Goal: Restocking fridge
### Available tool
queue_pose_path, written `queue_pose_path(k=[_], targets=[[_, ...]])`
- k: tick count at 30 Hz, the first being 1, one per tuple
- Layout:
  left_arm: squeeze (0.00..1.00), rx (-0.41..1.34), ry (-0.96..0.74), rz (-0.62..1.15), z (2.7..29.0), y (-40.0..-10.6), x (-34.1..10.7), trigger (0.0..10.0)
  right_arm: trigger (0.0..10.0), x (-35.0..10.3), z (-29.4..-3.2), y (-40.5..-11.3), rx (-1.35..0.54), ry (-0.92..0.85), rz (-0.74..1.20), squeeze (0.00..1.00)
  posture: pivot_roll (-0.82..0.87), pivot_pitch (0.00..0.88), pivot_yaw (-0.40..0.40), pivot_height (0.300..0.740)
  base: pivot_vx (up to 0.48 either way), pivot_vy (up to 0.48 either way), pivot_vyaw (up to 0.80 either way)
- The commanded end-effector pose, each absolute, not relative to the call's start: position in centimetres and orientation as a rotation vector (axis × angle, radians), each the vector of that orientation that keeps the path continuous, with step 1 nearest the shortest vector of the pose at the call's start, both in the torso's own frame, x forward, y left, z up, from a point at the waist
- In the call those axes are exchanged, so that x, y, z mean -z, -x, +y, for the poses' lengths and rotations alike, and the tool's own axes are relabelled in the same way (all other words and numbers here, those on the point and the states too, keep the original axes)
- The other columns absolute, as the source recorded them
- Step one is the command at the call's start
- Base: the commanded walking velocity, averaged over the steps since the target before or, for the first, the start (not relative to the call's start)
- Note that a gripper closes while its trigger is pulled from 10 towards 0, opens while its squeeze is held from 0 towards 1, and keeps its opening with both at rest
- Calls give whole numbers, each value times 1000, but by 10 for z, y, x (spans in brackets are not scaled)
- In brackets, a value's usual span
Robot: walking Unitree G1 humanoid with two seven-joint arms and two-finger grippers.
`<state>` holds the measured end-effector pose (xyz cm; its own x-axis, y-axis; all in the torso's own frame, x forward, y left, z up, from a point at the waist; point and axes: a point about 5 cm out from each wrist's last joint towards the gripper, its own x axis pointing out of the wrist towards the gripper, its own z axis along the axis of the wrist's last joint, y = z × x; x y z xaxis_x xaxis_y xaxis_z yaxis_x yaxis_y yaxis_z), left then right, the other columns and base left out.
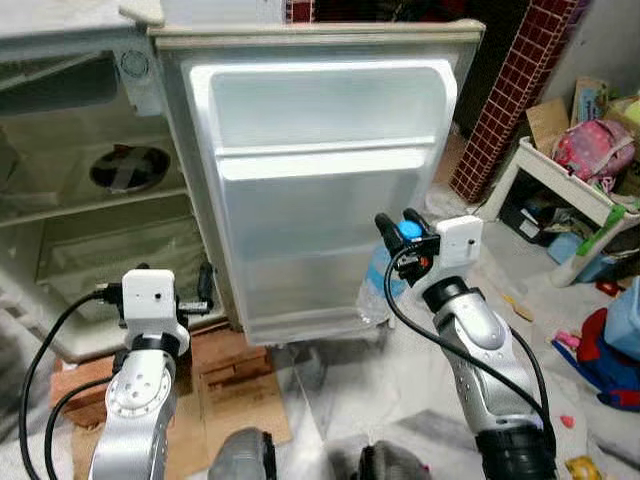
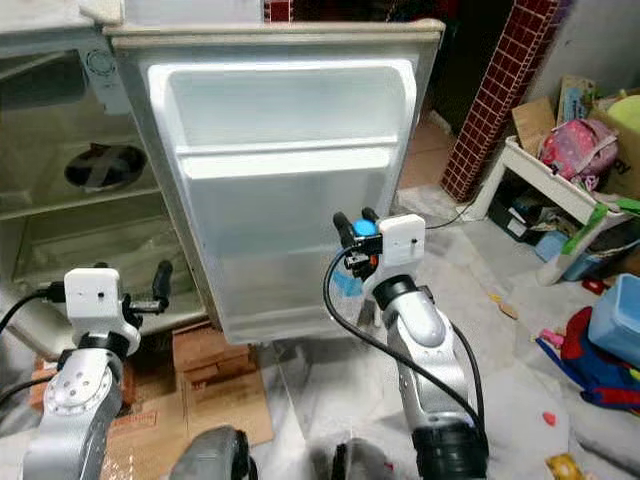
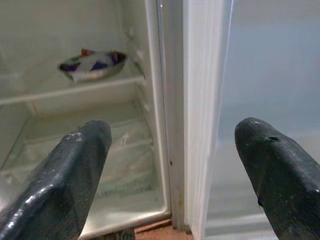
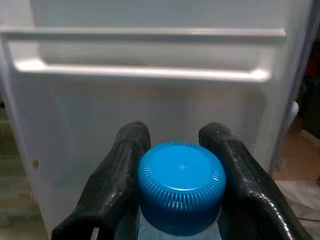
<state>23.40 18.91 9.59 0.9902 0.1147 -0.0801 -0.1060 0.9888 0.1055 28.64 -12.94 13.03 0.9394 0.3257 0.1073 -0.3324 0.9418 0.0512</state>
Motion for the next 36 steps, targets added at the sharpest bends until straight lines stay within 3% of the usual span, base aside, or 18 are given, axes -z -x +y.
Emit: queue_pose_path(k=[1, 16, 36], targets=[[0, -118, -113, 108, 190, -234, -93, 10000, 10000, -133, -131, -288, -331, -56, -105, 0, 26, 0, -23, 617, 0, 0, 0], [0, -185, -130, 91, 199, -238, -96, 10000, 10000, -133, -126, -287, -383, -76, -115, 0, 27, 0, -22, 617, 0, 0, 0], [0, -192, -107, 92, 200, -239, -95, 10000, 10000, -137, -113, -283, -487, -40, -150, 0, 26, 0, -23, 617, 434, 0, -6]])
